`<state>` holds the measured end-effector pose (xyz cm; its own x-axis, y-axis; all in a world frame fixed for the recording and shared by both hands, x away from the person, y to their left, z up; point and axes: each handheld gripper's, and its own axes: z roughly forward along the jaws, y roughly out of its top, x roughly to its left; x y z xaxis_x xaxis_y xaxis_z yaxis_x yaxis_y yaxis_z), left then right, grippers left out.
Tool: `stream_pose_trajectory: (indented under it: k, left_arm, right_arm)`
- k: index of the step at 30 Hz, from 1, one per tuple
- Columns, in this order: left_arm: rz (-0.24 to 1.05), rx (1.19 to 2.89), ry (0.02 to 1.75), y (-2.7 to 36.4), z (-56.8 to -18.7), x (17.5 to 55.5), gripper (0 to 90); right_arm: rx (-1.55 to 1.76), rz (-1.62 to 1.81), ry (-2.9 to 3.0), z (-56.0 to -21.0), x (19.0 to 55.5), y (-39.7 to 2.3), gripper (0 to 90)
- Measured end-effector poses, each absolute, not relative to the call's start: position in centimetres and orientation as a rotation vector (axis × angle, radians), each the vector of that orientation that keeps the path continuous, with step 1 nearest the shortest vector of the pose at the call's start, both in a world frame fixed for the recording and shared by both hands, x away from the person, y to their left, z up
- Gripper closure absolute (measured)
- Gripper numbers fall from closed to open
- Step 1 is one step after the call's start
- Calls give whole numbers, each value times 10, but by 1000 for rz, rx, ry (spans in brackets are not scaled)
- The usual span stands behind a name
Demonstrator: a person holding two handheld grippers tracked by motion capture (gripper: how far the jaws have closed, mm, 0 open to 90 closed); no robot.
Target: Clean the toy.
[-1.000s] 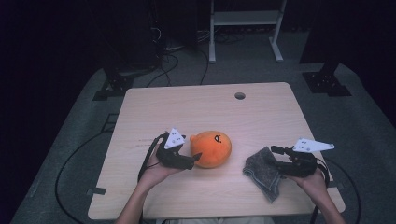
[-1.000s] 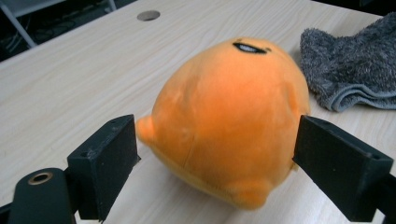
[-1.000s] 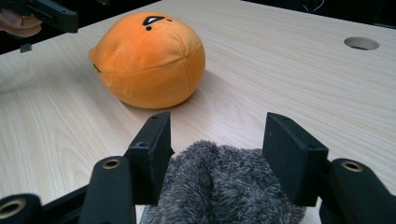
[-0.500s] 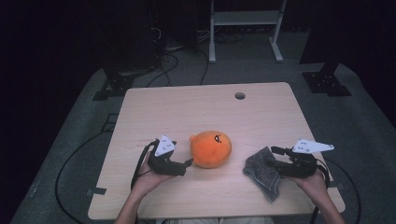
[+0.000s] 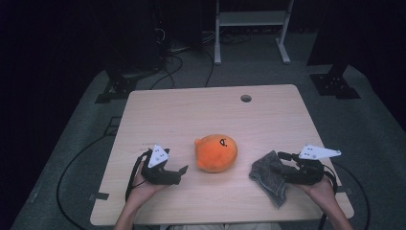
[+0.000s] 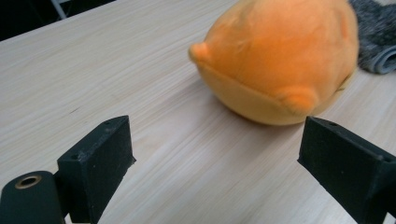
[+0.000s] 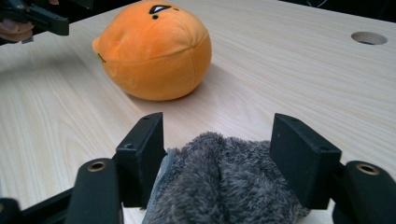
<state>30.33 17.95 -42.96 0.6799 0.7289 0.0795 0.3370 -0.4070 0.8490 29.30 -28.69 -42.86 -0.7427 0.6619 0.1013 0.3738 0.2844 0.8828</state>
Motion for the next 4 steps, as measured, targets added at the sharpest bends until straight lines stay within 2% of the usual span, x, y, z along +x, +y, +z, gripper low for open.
stream_pose_trajectory:
  k: [4]
  left_arm:
    - [551,2013,846,182,-434,307,85]
  right_arm:
    - [949,1444,2274,-430,292,-288,327]
